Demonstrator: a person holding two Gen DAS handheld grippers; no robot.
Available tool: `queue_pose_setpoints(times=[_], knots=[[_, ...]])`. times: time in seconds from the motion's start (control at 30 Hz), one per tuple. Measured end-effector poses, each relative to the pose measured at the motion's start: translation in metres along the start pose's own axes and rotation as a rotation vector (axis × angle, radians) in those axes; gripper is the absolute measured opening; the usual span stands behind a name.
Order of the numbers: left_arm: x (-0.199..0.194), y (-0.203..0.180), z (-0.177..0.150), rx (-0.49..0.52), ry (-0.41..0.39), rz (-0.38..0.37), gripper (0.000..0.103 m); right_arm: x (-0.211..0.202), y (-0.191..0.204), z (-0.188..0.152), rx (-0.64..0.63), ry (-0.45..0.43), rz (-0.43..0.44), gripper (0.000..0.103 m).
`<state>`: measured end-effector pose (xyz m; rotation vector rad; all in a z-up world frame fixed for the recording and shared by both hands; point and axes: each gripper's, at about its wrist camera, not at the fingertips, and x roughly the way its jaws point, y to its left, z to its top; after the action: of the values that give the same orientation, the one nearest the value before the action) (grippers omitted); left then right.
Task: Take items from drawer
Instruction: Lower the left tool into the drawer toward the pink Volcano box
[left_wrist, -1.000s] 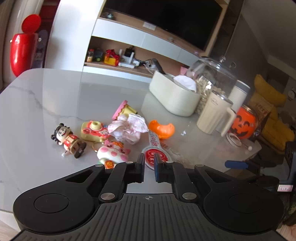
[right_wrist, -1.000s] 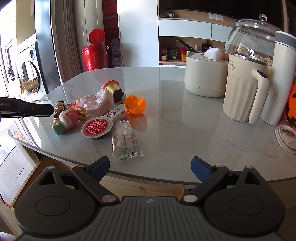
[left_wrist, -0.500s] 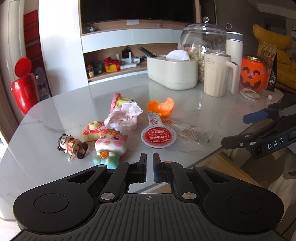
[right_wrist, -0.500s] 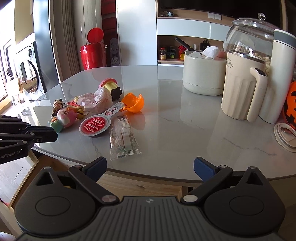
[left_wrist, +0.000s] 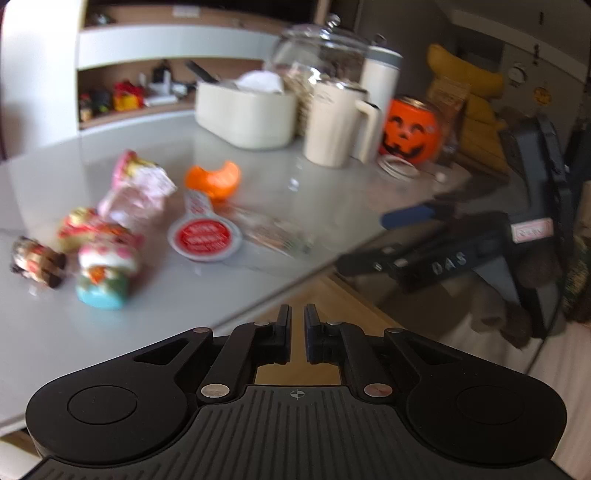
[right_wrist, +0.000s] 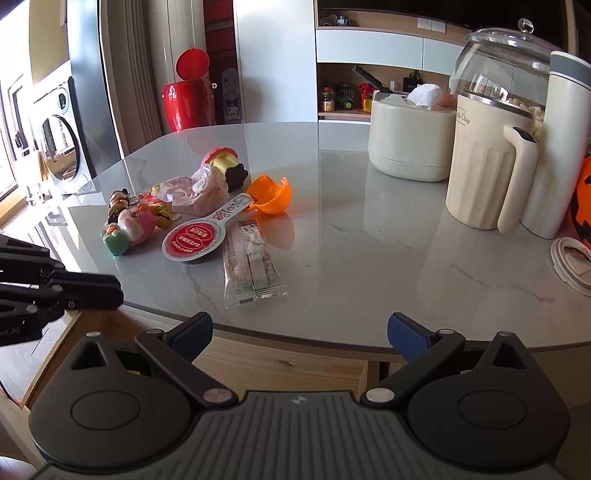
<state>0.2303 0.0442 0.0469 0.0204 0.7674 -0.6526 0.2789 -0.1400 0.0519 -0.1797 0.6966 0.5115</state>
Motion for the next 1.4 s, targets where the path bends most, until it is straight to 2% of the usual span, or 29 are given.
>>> queue_pose_setpoints(times=[0.07, 0.1, 0.27, 0.33, 0.43, 0.5, 0.57, 0.67, 0.8, 1.0, 1.07, 1.1, 1.17, 1.2, 1.23, 1.27, 1.33, 1.4], knots=[[0.013, -0.001, -0.008, -0.015, 0.11, -0.103, 0.008, 0.001, -0.003, 0.001, 0.008, 0.042, 0.014, 0.101], [0.019, -0.004, -0.012, -0.012, 0.143, -0.114, 0.008, 0.002, -0.005, 0.003, 0.015, 0.068, 0.029, 0.101], [0.052, -0.018, -0.018, 0.064, 0.324, 0.006, 0.013, 0.0, -0.017, 0.006, -0.043, 0.171, 0.09, 0.103], [0.067, -0.026, -0.02, 0.179, 0.385, -0.001, 0.013, 0.001, -0.024, 0.004, -0.039, 0.223, 0.113, 0.103], [0.083, -0.044, -0.028, 0.459, 0.43, 0.01, 0.014, 0.007, -0.04, -0.003, 0.077, 0.317, 0.209, 0.103], [0.093, -0.05, -0.036, 0.616, 0.471, 0.022, 0.014, 0.007, -0.048, -0.006, 0.125, 0.341, 0.265, 0.103], [0.101, -0.05, -0.041, 0.682, 0.517, 0.01, 0.014, 0.005, -0.054, -0.008, 0.153, 0.346, 0.29, 0.103], [0.107, -0.044, -0.045, 0.726, 0.563, -0.017, 0.014, 0.005, -0.067, -0.009, 0.229, 0.359, 0.325, 0.103], [0.108, -0.031, -0.053, 0.771, 0.643, -0.042, 0.014, 0.003, -0.079, -0.01, 0.286, 0.359, 0.318, 0.103], [0.131, -0.021, -0.07, 0.721, 0.765, -0.085, 0.014, 0.001, -0.082, -0.007, 0.292, 0.339, 0.314, 0.103], [0.139, -0.021, -0.07, 0.701, 0.734, -0.057, 0.017, 0.001, -0.081, -0.006, 0.285, 0.34, 0.308, 0.103], [0.143, -0.02, -0.066, 0.668, 0.684, -0.026, 0.018, 0.002, -0.08, -0.006, 0.281, 0.341, 0.304, 0.103], [0.148, -0.016, -0.055, 0.579, 0.585, 0.039, 0.016, 0.003, -0.079, -0.006, 0.277, 0.339, 0.295, 0.103], [0.148, -0.01, -0.047, 0.493, 0.537, 0.058, 0.016, 0.003, -0.079, -0.006, 0.277, 0.338, 0.291, 0.103], [0.149, -0.005, -0.042, 0.418, 0.523, 0.054, 0.017, 0.003, -0.08, -0.006, 0.278, 0.336, 0.288, 0.103], [0.15, -0.001, -0.038, 0.358, 0.532, 0.045, 0.017, 0.003, -0.08, -0.006, 0.279, 0.335, 0.284, 0.103], [0.154, 0.009, -0.034, 0.202, 0.597, 0.024, 0.017, 0.003, -0.081, -0.006, 0.277, 0.331, 0.271, 0.103], [0.153, 0.015, -0.033, 0.084, 0.612, 0.017, 0.017, 0.002, -0.08, -0.005, 0.261, 0.323, 0.247, 0.103]])
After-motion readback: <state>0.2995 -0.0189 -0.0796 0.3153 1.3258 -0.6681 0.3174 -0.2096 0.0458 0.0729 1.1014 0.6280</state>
